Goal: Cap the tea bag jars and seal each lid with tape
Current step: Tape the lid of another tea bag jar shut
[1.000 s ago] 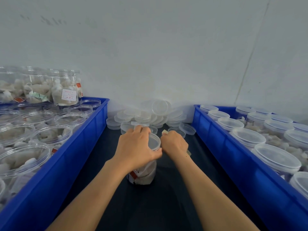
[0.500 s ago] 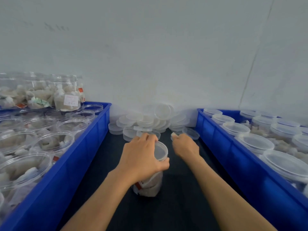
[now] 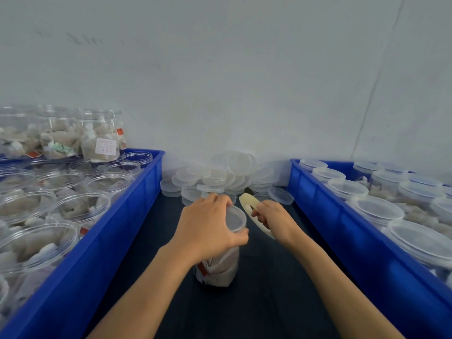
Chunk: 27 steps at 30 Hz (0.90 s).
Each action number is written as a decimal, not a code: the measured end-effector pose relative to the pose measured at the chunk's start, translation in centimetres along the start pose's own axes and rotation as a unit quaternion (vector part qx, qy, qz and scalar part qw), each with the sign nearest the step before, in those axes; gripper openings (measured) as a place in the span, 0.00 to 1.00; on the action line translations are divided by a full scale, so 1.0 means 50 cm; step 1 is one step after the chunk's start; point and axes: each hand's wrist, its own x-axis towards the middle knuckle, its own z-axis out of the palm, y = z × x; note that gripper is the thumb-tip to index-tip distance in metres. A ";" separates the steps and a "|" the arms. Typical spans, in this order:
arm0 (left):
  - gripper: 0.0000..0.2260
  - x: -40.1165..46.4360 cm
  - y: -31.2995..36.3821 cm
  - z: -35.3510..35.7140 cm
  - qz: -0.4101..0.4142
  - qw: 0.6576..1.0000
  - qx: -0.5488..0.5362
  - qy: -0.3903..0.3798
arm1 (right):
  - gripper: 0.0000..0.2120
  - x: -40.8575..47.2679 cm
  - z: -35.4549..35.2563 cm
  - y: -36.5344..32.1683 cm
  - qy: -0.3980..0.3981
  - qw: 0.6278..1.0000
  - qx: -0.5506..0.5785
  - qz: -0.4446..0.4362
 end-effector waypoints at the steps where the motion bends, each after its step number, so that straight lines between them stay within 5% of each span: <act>1: 0.30 0.000 0.000 0.000 -0.002 1.000 -0.001 -0.002 | 0.10 -0.008 0.002 0.007 0.006 1.000 0.009 -0.013; 8: 0.28 0.004 -0.006 -0.006 -0.010 1.000 -0.022 -0.016 | 0.19 -0.033 0.014 0.040 0.132 0.988 -0.028 -0.069; 13: 0.27 -0.001 -0.009 -0.009 -0.015 0.999 -0.039 -0.017 | 0.12 -0.033 0.049 0.054 0.156 0.929 -0.329 -0.070; 20: 0.26 -0.001 -0.019 -0.025 -0.034 0.996 -0.074 -0.034 | 0.18 -0.042 0.099 0.090 0.025 0.916 -0.394 -0.064; 23: 0.25 -0.003 -0.021 -0.027 -0.033 0.995 -0.083 -0.037 | 0.15 -0.045 0.085 0.078 0.041 0.951 -0.296 -0.086; 25: 0.25 -0.005 -0.027 -0.029 -0.031 0.994 -0.095 -0.037 | 0.10 -0.051 0.066 0.054 0.065 0.993 -0.054 -0.086; 27: 0.25 -0.006 -0.034 -0.030 -0.026 0.993 -0.105 -0.038 | 0.08 -0.061 0.048 0.027 -0.003 0.967 0.242 -0.083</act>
